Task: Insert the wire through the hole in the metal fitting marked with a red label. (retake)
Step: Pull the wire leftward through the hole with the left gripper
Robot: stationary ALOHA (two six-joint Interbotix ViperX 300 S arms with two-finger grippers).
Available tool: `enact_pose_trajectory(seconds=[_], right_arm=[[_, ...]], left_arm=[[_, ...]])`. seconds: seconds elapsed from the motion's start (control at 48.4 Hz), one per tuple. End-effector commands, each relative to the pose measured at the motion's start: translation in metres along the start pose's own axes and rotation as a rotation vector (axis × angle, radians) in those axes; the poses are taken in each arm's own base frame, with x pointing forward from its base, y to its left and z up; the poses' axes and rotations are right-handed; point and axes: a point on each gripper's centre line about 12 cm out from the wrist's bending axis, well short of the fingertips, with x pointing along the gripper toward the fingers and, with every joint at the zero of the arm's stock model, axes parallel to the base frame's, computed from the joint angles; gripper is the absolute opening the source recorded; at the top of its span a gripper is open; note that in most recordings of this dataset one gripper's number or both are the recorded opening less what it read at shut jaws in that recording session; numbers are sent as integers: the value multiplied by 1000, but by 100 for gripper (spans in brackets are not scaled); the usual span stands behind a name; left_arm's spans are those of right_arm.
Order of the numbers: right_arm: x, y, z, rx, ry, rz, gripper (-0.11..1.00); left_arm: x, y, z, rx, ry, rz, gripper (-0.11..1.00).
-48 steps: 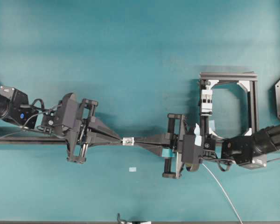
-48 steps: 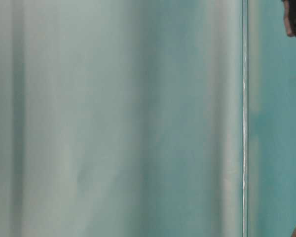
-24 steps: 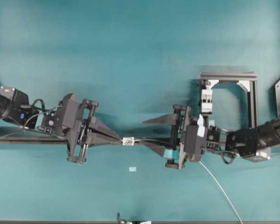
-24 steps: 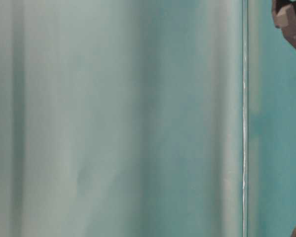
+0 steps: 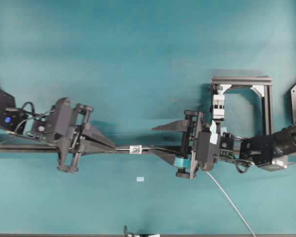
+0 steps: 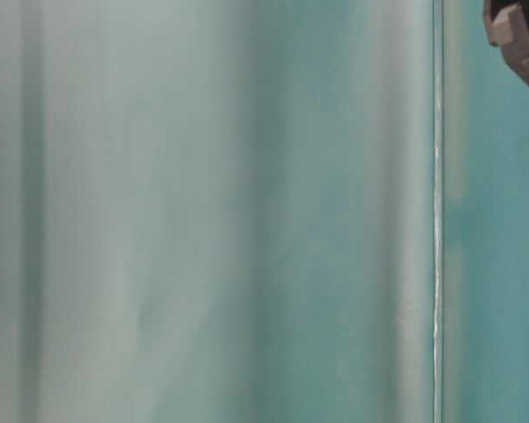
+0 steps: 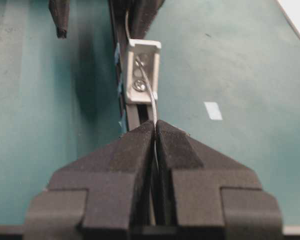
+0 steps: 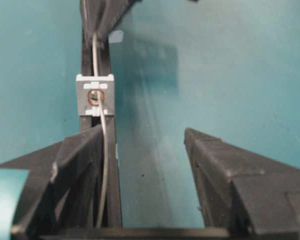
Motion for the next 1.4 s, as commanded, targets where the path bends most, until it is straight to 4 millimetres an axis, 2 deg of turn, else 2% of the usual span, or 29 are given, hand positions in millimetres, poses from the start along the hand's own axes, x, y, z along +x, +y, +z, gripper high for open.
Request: enact_pose_trajectory(seconds=[0.0,0.268,0.909,1.198,1.383], right_arm=[[-1,1,14,20,-37,1,69],[-1,1,14,21,-38,2,69],[-2,2,13,18,-36,6,69],[-2,2,13,18,-34,6,69],[-2,2,12,18,-29,7,69]], left_arm=[[-10,-9,12,4,-27,-29,-10],[-37,-19,12,7,2,-65,-10],[-102,-15,3,17,67,-83,-10],[-107,-16,10,12,75,-83,-10],[-109,-9,13,-10,87,-47,-10]])
